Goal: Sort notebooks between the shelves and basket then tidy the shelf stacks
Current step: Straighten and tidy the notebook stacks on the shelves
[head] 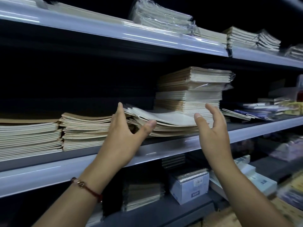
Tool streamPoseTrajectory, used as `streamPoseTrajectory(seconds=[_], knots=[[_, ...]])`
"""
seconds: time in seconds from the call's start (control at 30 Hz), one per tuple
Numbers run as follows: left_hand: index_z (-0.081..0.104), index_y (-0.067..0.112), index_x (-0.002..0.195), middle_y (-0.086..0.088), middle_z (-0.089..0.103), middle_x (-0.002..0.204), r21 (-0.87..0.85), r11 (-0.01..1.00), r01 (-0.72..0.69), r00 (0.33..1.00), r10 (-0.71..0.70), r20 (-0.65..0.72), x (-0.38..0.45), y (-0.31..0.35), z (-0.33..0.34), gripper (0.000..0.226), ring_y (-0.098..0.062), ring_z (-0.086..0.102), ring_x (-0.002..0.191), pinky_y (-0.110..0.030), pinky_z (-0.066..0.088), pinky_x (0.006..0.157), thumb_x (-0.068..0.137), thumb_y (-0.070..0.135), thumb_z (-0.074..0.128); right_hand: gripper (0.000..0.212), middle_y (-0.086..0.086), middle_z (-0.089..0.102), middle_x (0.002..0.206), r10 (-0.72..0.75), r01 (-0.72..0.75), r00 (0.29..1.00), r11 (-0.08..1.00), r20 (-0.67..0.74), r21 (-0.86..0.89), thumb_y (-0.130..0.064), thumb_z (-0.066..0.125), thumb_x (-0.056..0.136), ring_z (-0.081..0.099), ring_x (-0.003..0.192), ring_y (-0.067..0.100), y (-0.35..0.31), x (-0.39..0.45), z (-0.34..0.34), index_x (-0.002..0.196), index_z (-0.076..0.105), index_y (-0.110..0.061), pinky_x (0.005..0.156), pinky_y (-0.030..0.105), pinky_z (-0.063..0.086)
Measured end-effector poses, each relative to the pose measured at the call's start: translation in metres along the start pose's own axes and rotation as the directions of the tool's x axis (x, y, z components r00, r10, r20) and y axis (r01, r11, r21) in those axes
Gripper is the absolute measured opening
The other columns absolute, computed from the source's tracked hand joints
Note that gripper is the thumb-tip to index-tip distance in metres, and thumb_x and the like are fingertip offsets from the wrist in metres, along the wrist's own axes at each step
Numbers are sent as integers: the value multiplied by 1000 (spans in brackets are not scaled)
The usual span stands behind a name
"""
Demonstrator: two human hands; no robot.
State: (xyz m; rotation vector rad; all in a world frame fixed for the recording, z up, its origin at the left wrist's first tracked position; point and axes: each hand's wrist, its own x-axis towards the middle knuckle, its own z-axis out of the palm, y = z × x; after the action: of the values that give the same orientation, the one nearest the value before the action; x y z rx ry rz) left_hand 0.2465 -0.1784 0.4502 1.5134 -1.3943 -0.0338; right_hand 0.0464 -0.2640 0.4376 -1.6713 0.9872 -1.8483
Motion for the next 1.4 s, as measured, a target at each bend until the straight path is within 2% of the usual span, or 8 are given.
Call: streamPoseTrajectory(seconds=[0.13, 0.27, 0.53, 0.73, 1.0, 1.13, 1.27, 1.4], knots=[[-18, 36, 154, 12, -8, 166, -144, 989, 37, 998, -42, -35, 1, 6, 19, 131, -9, 1, 152, -36, 12, 120, 58, 82, 58, 56, -10, 39, 145, 267, -285, 956, 943, 123, 171, -48, 55, 96, 42, 119, 6, 5, 15, 11, 147, 37, -33, 90, 25, 38], [-21, 37, 153, 10, -6, 166, -216, 976, 27, 995, -48, -90, 1, 5, 29, 133, -12, 5, 152, -31, 14, 117, 62, 70, 71, 67, -6, 37, 152, 353, -384, 922, 885, 156, 262, -51, 61, 91, 39, 133, 14, 16, 22, 24, 149, 33, -33, 106, 36, 36], [5, 39, 154, 10, 16, 163, -289, 957, -36, 981, -21, -192, 3, -5, 40, 119, -10, 25, 144, -24, 24, 107, 61, 63, 76, 68, -6, 41, 149, 356, -376, 927, 880, 121, 290, -44, 65, 89, 43, 135, 19, 25, 27, 31, 149, 35, -30, 112, 43, 37], [14, 42, 152, 31, 26, 137, -326, 940, -97, 973, 21, -229, -7, -1, 55, 100, 22, 28, 119, -5, 23, 93, 76, 53, 77, 65, -3, 47, 144, 362, -392, 920, 855, 150, 339, -38, 71, 87, 46, 127, 18, 21, 35, 30, 145, 41, -29, 96, 34, 36], [19, 42, 152, 55, 29, 111, -308, 946, -101, 968, 22, -249, -8, 3, 71, 88, 42, 27, 101, 11, 24, 79, 84, 42, 75, 62, -5, 49, 138, 337, -384, 923, 835, 186, 394, -31, 69, 87, 47, 123, 15, 21, 36, 29, 143, 43, -29, 95, 33, 36], [20, 45, 150, 45, 34, 119, -277, 955, -109, 971, 43, -235, -6, 0, 63, 87, 34, 33, 104, 2, 25, 84, 83, 48, 74, 65, -6, 48, 140, 287, -341, 938, 869, 195, 358, -31, 68, 87, 45, 127, 17, 19, 36, 32, 145, 40, -30, 96, 33, 34], [26, 43, 148, 25, 40, 142, -232, 967, -100, 985, 62, -164, -3, -7, 46, 89, 3, 38, 132, -20, 34, 106, 74, 70, 68, 56, -14, 48, 140, 258, -331, 933, 887, 252, 320, -38, 66, 90, 45, 128, 10, 24, 30, 21, 142, 47, -31, 106, 34, 38], [14, 38, 154, 16, 12, 161, 12, 987, -163, 974, 162, -156, -2, -4, 28, 99, -8, 22, 146, -26, 25, 112, 72, 77, 54, 53, -15, 43, 141, 190, -250, 941, 947, 280, 199, -47, 61, 92, 40, 133, 10, 28, 21, 10, 141, 43, -39, 100, 31, 34]])
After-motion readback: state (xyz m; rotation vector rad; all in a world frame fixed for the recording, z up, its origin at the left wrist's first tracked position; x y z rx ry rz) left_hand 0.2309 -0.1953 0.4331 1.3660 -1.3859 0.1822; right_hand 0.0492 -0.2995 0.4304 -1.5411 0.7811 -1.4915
